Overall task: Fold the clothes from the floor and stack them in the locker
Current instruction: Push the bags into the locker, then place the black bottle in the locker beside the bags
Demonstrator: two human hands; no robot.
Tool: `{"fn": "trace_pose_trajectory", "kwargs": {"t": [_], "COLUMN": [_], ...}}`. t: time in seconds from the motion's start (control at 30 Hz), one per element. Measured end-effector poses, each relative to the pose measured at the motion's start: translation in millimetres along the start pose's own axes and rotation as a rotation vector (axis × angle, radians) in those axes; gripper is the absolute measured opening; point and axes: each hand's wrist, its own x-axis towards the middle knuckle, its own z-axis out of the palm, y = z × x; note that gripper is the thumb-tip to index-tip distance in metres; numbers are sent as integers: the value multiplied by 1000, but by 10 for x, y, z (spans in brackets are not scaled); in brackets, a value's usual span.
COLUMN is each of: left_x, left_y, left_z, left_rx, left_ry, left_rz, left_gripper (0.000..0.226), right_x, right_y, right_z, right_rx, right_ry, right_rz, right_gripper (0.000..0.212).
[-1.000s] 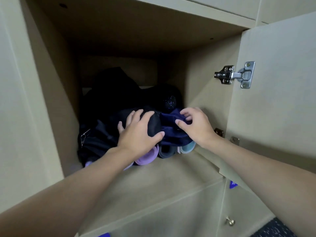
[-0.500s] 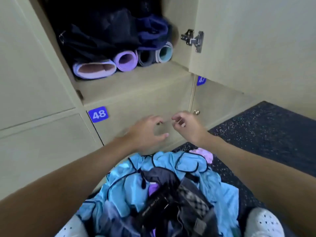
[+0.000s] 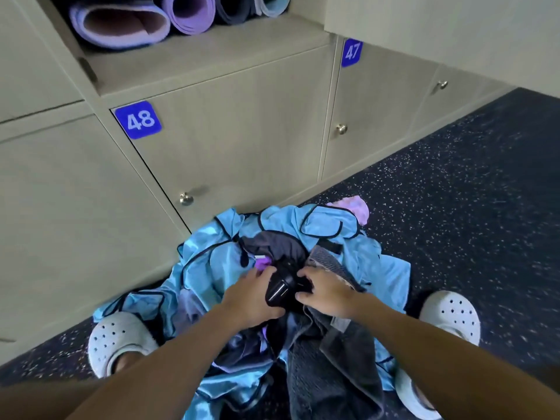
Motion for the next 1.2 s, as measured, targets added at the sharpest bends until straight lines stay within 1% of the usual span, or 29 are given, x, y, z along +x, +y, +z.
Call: {"fn": "trace_pose_trajectory", "kwargs": {"t": [0.13,0.3,0.4,0.5,0.6,0.67,0.7,0.77,0.87,0.9,0.93,1.0,1.03,1.07,1.1,1.13,1.2], "left_x": [36,-9,-104,-166,-213,-260,-279,-326,-404,-439,-464,-485,-472,-447,-413,-365,-276], "left_y": [-40,-61,22,133,250,350,398,497,637,691,744,840,868,890,905,901,888], "left_z": [220,250,117,-208,-670,-1044,-1250,-1678,-2278,-2445,-2589,-2823,-2917,-2999,-3065,-3122,-3227], "left_rx": [-17,-93,-236,-393,-454,-488,-500,-526,-612,-643,-687,-797,-848,-900,-933,-951,-936], "left_ry": [28,121,177,280,420,506,546,623,704,731,754,798,812,812,805,801,787], "left_rz": [-54,-84,-70,-28,28,72,98,141,221,251,293,386,408,420,431,440,445], "left_gripper": [111,118,115,108,105,100,99,105,114,113,111,106,106,106,107,107,105], "right_x": [-31,-34,-49,-85,-140,-209,-247,-322,-399,-407,-401,-409,-402,-382,-351,-299,-173], "right_y": [-14,-38,-125,-307,-579,-808,-927,-1169,-1504,-1590,-1662,-1795,-1852,-1901,-1949,-1989,-2063], "right_z": [138,81,-56,-323,-710,-1010,-1169,-1489,-1897,-2004,-2090,-2214,-2257,-2298,-2333,-2365,-2427], "right_rx": [114,178,210,242,210,205,206,185,177,198,226,283,333,407,490,559,628], "right_ry": [8,80,157,318,459,523,554,614,702,697,656,520,469,447,446,457,513], "right_rz": [1,18,-23,-114,-264,-365,-410,-466,-463,-449,-432,-421,-443,-486,-524,-549,-579], "right_gripper": [54,44,36,39,40,42,46,59,79,86,93,103,101,93,82,76,70]}}
